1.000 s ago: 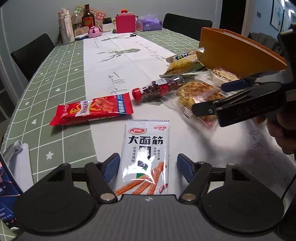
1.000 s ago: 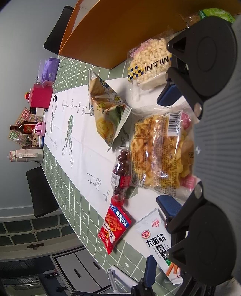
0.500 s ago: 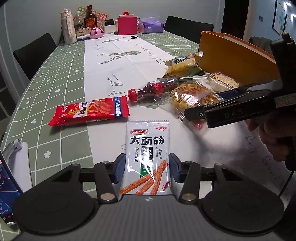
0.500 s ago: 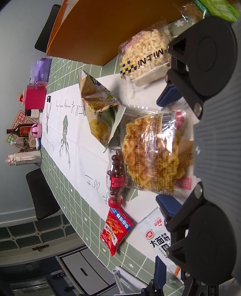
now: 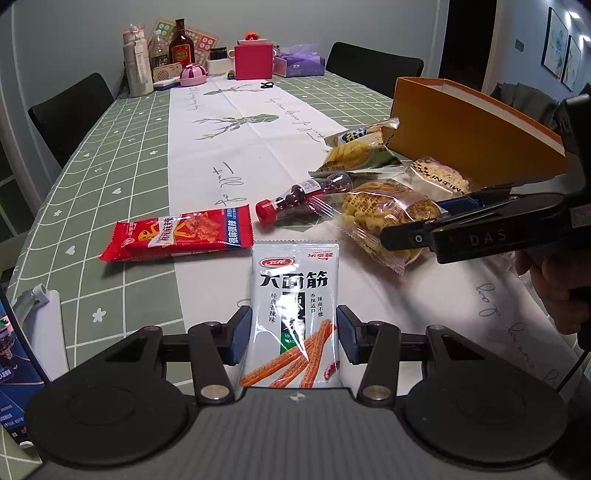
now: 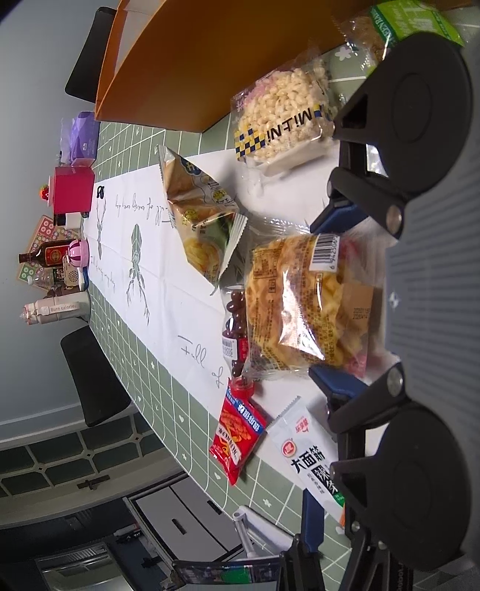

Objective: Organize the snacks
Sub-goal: 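Carry the strip packet and waffle-cookie bag over the orange box with both tools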

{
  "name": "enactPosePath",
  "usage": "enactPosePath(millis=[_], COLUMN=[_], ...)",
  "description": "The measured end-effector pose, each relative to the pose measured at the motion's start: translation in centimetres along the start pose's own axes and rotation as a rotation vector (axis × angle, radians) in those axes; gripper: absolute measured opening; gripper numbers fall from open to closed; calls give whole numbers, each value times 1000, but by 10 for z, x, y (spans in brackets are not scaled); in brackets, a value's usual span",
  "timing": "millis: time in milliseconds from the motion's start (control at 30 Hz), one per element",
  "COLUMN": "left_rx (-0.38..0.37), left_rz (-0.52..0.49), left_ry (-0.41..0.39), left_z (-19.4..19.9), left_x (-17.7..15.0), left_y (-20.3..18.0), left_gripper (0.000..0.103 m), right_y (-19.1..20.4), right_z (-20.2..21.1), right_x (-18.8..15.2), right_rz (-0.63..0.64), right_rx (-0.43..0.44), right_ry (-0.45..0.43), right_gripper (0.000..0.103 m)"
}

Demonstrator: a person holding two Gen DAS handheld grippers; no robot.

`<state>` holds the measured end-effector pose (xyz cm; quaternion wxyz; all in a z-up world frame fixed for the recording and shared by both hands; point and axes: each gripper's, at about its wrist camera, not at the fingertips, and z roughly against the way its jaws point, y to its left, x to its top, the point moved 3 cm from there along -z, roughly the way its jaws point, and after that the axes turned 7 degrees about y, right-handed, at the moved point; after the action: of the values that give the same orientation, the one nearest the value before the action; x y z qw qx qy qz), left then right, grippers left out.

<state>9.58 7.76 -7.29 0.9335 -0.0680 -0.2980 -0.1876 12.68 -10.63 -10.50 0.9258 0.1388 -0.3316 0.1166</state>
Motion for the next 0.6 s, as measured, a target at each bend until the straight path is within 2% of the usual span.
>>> enactPosePath(millis=[600], left_rx=[13], left_rz=[-40], left_ry=[-50], left_z=[20], left_x=[19], left_y=[-17], left_gripper=[56], right_y=[-15], right_z=[43], right_x=[-2], right_rz=[-11], right_rx=[-2], right_ry=[-57], right_gripper=[71])
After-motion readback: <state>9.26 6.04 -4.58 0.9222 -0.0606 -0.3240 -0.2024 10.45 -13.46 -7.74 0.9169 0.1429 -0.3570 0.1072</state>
